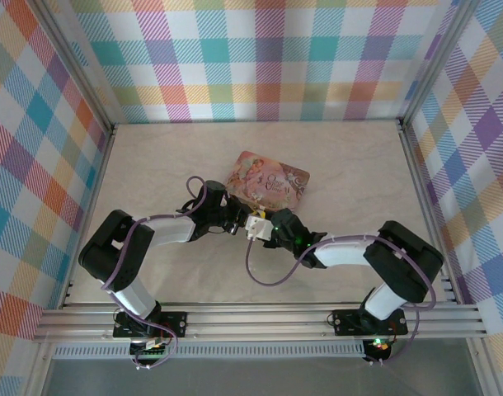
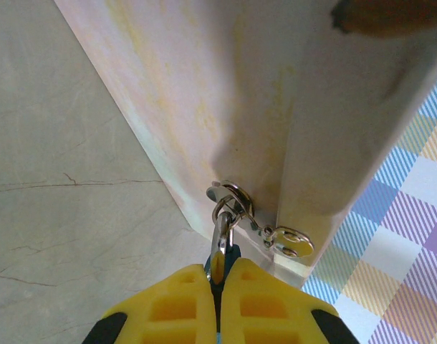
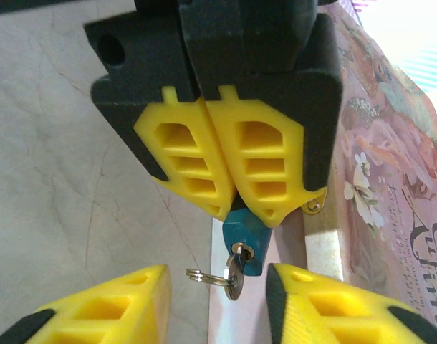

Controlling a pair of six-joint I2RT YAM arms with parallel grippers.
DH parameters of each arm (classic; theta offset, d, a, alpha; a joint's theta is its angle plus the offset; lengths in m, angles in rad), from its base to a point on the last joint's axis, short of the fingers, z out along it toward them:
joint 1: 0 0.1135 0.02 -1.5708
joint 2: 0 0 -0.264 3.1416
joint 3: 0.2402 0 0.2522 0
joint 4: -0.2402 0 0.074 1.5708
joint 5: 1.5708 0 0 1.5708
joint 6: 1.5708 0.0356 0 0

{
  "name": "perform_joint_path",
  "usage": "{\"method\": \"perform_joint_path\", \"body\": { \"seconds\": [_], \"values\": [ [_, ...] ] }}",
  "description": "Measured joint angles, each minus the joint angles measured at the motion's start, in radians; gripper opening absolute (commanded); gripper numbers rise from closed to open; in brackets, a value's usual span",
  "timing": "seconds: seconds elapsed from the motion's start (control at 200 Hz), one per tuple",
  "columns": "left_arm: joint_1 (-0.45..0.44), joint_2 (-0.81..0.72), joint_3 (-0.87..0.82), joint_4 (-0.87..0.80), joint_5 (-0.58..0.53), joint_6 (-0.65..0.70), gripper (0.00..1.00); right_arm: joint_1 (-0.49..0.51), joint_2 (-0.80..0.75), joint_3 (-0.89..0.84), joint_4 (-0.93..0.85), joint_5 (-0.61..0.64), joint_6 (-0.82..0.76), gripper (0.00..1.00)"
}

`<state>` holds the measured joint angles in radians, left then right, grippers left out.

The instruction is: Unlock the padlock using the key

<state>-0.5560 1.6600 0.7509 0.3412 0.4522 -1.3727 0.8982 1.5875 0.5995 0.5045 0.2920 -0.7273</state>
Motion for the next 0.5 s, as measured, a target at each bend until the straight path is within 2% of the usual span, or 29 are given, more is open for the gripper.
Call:
{"method": "perform_joint_path", "body": {
  "seconds": [0.5],
  "values": [
    [-0.002, 0.000, 0.002, -0.005, -0.017, 0.000, 0.00, 0.000, 0.039, 0.012, 0.042, 0.046, -0.014, 0.13]
  ]
}}
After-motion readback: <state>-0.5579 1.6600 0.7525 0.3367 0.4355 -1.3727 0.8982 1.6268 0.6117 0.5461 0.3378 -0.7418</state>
